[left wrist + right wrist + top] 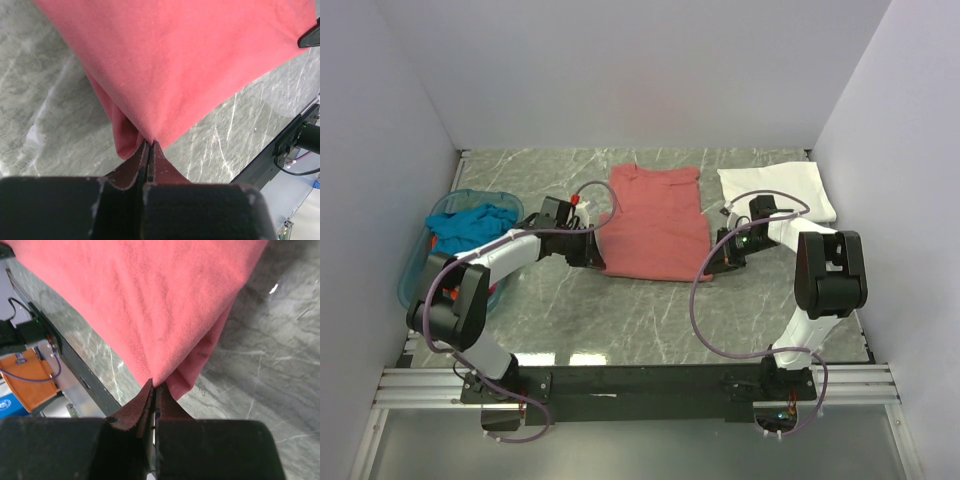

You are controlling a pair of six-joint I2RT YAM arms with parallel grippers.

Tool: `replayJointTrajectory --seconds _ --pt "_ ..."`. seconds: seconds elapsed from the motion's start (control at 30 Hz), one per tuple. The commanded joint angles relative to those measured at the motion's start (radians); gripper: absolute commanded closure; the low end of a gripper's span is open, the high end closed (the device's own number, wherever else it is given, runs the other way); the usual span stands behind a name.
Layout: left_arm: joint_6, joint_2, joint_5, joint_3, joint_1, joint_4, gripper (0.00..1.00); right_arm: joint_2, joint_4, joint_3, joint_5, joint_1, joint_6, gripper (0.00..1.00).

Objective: Fold and stack the t-shirts
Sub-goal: Fold the tshirt

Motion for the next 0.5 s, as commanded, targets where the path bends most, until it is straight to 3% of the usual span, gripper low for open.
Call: replayJointTrajectory --seconds 0.0,0.2,0.3,0.43,0.47 --pt "-0.007 0.010 0.017 -0.009 -0.004 -0.005 0.98 0.004 -0.068 0.006 -0.005 0.002 -0.077 1.00" --pt "-0.013 0.034 0.023 -0.006 -0.004 -0.040 0.90 0.041 -0.138 0.030 0.008 0.003 -0.107 0.94" --pt "-0.008 -0.031 -0.044 -0.015 -0.004 -0.048 0.57 0.008 -0.165 0.047 0.034 0.002 -0.147 0.85" --pt "0.053 -0.166 -0.165 0.006 -0.006 -0.083 0.38 -0.066 -0.192 0.084 0.071 0.000 -0.212 0.59" --pt "0.068 -0.216 -0.206 0.016 -0.007 -0.089 0.36 -0.074 -0.207 0.096 0.079 0.000 -0.222 0.58"
